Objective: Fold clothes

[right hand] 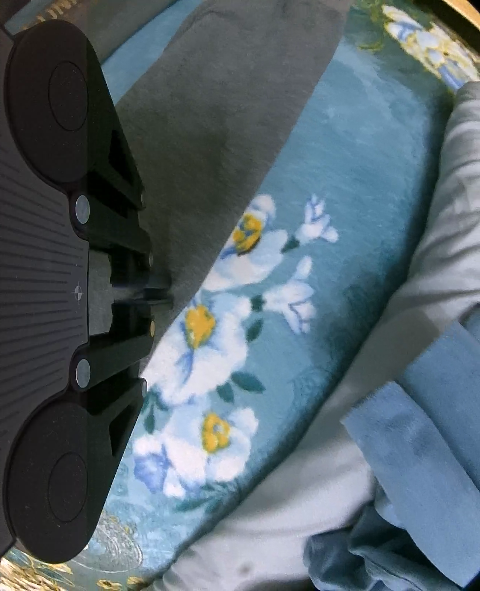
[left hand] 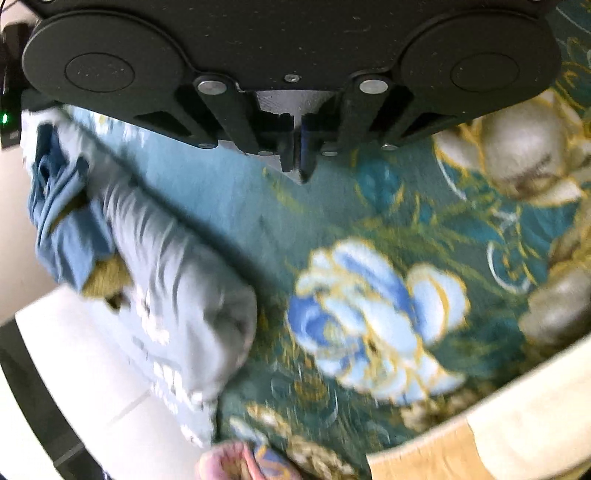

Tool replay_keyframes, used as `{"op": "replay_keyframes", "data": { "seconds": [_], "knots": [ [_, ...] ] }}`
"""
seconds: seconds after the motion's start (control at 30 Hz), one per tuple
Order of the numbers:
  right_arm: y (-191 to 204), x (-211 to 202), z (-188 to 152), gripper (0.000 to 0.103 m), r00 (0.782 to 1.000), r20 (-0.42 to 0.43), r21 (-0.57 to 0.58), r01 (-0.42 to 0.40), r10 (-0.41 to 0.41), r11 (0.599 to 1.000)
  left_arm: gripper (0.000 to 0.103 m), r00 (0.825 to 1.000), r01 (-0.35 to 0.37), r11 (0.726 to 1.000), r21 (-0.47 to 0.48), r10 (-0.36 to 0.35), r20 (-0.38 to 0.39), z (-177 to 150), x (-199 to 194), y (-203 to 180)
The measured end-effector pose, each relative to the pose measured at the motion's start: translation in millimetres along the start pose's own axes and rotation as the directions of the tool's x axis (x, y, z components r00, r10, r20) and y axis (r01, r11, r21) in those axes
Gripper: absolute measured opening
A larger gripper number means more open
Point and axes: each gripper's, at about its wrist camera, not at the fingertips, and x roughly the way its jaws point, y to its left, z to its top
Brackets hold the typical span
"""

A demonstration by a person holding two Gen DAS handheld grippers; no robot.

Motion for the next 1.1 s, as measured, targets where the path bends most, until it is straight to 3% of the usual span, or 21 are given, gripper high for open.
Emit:
{"op": "replay_keyframes", "data": {
  "seconds": [0.1, 0.27, 0.4, 0.47, 0.5, 0.53, 0.57, 0.63, 0.73, 0.9, 1.1],
  "knots": [
    [-10, -13, 6, 0.001, 0.998, 0.06, 0.024, 0.015, -0.017, 1.0, 0.0, 0.999, -0.005, 1.0, 0.025, 0.004, 0.036, 11, -1, -6],
    [-24, -28, 9, 0.001, 0.995, 0.094, 0.077, 0.002, -0.009, 0.997, 0.0, 0.996, -0.085, 0.996, 0.022, 0.086, -0.006, 15, 24, -1],
    [-15, -50, -5, 0.002, 0.989, 0.142, 0.092, 0.015, -0.028, 0.996, 0.002, 0.993, -0.115, 0.992, -0.054, 0.114, -0.02, 9, 24, 12],
    [4, -60, -6, 0.003, 0.983, 0.185, 0.105, -0.004, -0.015, 0.994, 0.014, 0.992, -0.123, 0.986, -0.113, 0.124, 0.001, 8, 12, 18],
    [9, -71, -18, 0.004, 0.979, 0.206, 0.11, -0.021, -0.002, 0.994, 0.03, 0.991, -0.127, 0.982, -0.143, 0.13, 0.011, 7, 6, 21],
    [17, -72, -28, 0.006, 0.978, 0.207, 0.111, -0.038, 0.015, 0.993, 0.043, 0.991, -0.129, 0.979, -0.158, 0.131, 0.001, 2, 5, 22],
    [25, -72, -37, 0.007, 0.978, 0.206, 0.11, -0.056, 0.032, 0.992, 0.046, 0.991, -0.132, 0.976, -0.172, 0.132, -0.008, -2, 3, 22],
    [46, -57, -49, 0.015, 0.986, 0.156, 0.101, -0.08, 0.064, 0.992, 0.048, 0.991, -0.137, 0.97, -0.201, 0.134, -0.027, -11, 0, 23],
    [64, -35, -76, 0.018, 0.995, 0.055, 0.086, -0.092, 0.088, 0.992, 0.048, 0.989, -0.146, 0.959, -0.244, 0.136, -0.056, -25, -5, 24],
    [65, -13, -75, 0.029, 0.999, 0.039, 0.098, -0.002, -0.002, 0.995, 0.05, 0.986, -0.159, 0.938, -0.309, 0.133, -0.103, -43, -9, 25],
    [61, -9, -59, 0.031, 0.998, 0.057, 0.019, 0.018, -0.019, 1.0, 0.051, 0.986, -0.152, 0.936, -0.317, 0.121, -0.113, -38, 5, 15]
  ]
}}
